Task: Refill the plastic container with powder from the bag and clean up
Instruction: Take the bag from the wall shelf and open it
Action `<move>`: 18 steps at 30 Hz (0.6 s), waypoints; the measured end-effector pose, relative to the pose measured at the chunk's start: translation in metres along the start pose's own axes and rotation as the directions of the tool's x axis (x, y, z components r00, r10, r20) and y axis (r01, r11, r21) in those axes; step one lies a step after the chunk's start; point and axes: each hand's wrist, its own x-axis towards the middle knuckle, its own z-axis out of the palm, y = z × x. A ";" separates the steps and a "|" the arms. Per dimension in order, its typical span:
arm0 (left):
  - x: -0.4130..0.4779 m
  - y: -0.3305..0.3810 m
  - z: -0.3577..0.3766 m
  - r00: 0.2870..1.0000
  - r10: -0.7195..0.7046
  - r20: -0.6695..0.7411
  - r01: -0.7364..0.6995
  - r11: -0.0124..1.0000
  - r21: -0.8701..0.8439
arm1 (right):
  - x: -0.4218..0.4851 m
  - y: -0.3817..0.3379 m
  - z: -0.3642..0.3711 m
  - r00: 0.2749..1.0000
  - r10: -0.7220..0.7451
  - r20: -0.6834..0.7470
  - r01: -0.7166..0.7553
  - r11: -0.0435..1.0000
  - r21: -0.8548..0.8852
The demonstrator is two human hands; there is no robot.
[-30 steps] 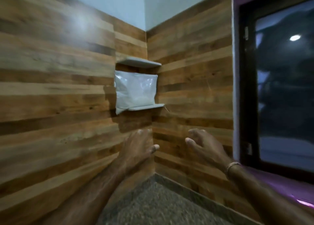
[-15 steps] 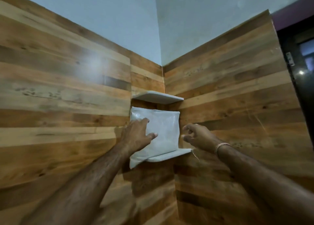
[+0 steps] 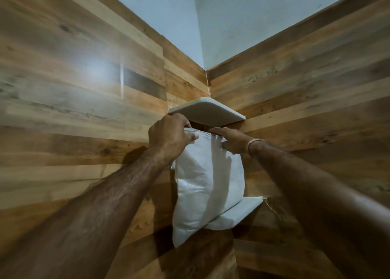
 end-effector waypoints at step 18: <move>-0.031 0.045 -0.060 0.989 0.085 -0.120 -0.101 0.985 -0.137 | -0.106 0.015 -0.096 0.962 0.026 -0.271 -0.064 0.989 -0.133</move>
